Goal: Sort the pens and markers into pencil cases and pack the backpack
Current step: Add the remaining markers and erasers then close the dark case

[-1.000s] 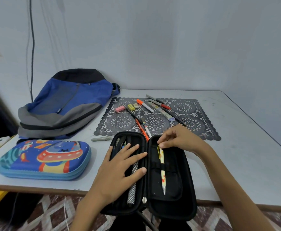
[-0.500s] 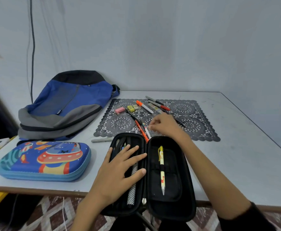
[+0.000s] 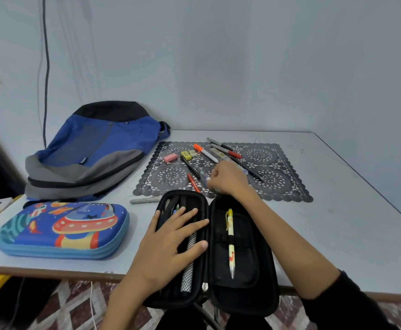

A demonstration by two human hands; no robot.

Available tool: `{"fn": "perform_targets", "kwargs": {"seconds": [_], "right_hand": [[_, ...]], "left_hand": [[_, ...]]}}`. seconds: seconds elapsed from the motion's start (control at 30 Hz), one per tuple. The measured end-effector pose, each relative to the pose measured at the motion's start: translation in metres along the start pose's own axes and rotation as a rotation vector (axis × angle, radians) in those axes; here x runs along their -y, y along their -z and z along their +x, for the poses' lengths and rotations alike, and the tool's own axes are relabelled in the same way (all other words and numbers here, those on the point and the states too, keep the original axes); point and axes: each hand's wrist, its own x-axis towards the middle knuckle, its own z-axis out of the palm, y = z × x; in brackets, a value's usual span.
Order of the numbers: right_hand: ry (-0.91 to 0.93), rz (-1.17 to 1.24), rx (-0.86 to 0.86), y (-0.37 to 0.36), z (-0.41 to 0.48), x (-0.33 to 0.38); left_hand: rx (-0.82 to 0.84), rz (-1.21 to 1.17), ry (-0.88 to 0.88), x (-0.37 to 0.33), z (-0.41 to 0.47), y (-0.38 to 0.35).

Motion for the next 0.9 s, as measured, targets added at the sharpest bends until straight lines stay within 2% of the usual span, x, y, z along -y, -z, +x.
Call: {"fn": "perform_targets", "kwargs": {"seconds": [0.1, 0.23, 0.4, 0.53, 0.6, 0.7, 0.9], "right_hand": [[0.017, 0.316, -0.193, 0.011, -0.008, -0.010], [0.037, 0.889, -0.278, 0.039, -0.030, -0.022], [0.048, 1.291, -0.348, 0.069, -0.061, -0.040], [-0.016, 1.104, -0.183, 0.065, -0.076, -0.056], [-0.043, 1.004, -0.103, 0.057, -0.079, -0.061], [-0.055, 0.937, -0.068, 0.046, -0.078, -0.066], [-0.085, 0.910, -0.061, 0.034, -0.069, -0.068]], "left_hand": [[0.005, -0.010, 0.003, -0.001, 0.000, 0.000], [0.004, -0.001, -0.001, 0.001, -0.001, 0.000], [-0.045, 0.070, -0.030, -0.002, -0.002, 0.000], [-0.124, 0.182, -0.135, -0.006, -0.004, 0.003], [-0.104, 0.207, -0.204, -0.008, -0.004, 0.004], [-0.082, 0.220, -0.259, -0.010, -0.003, 0.003], [-0.049, 0.250, -0.213, -0.010, -0.005, 0.002]]}}
